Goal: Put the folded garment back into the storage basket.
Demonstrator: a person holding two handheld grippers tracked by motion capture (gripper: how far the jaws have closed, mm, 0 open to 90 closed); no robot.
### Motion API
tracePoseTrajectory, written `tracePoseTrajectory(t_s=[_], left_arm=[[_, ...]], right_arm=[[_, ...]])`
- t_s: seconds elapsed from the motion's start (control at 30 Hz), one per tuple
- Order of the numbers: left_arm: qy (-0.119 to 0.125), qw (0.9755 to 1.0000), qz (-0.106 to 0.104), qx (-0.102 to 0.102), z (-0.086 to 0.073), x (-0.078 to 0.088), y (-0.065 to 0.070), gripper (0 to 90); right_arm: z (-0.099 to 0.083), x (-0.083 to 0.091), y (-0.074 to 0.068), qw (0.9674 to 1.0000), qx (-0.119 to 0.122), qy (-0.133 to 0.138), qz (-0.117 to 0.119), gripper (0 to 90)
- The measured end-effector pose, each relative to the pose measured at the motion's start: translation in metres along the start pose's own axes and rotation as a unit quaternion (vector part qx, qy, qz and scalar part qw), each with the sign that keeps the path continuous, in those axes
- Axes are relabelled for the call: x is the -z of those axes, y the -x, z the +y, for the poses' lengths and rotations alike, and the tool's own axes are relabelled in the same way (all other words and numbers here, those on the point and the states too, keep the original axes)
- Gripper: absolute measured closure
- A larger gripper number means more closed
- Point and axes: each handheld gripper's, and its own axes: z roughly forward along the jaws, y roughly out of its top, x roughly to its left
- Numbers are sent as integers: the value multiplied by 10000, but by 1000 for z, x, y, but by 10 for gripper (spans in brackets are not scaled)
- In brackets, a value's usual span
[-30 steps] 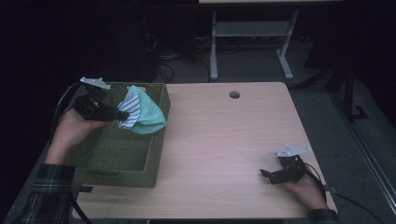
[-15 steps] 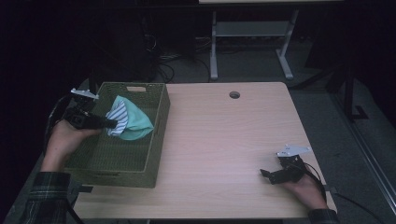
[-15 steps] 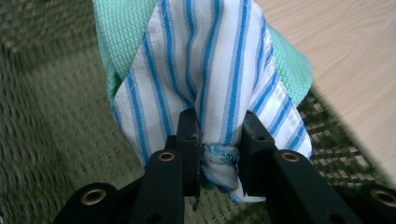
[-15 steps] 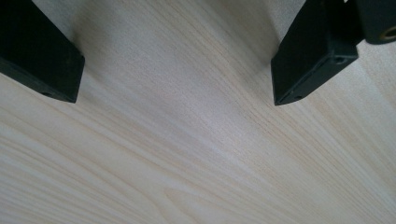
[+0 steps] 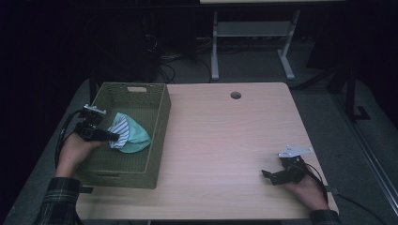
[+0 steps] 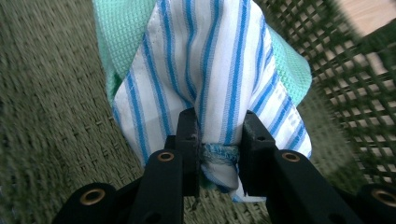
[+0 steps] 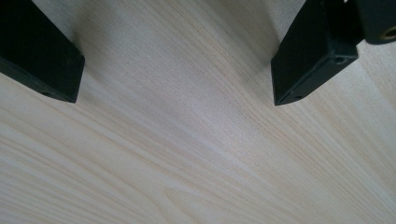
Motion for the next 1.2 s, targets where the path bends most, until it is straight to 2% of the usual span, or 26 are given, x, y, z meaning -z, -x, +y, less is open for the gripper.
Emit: tracePoseTrajectory(t_s=[0.13, 0.27, 0.37, 0.43, 0.5, 0.63, 0.73, 0.9, 1.1, 1.2], left_arm=[[-214, 9996, 160, -9, -3, -16, -3, 714], [-299, 9992, 257, 59, -5, -28, -7, 688], [-360, 9985, 408, 43, -6, -32, -11, 608], [-314, 9987, 409, 39, -6, -31, -12, 505], [-201, 9988, 440, -7, -6, -29, -11, 419], [28, 9991, 425, 28, -5, -20, -7, 281], [291, 9990, 350, 53, -1, -12, 0, 226], [717, 9973, 169, -13, 9, 1, 19, 184], [975, 9949, -21, -244, 25, 9, 48, 182], [1142, 9927, -186, -353, 33, 11, 63, 182]], right_arm=[[0, 0, 0, 10000, -1, -1, 1, 25], [0, 0, 0, 10000, 2, 1, 2, 25], [0, 0, 0, 10000, 1, 1, 2, 25], [0, 0, 0, 10000, -1, -1, 3, 25], [0, 0, 0, 10000, 3, 1, 2, 25], [0, 0, 0, 10000, 2, 0, 3, 25], [0, 0, 0, 10000, 1, -1, 3, 25], [0, 0, 0, 10000, 0, -2, 2, 25], [0, 0, 0, 10000, -2, -1, 3, 25], [0, 0, 0, 10000, 1, 0, 2, 25]])
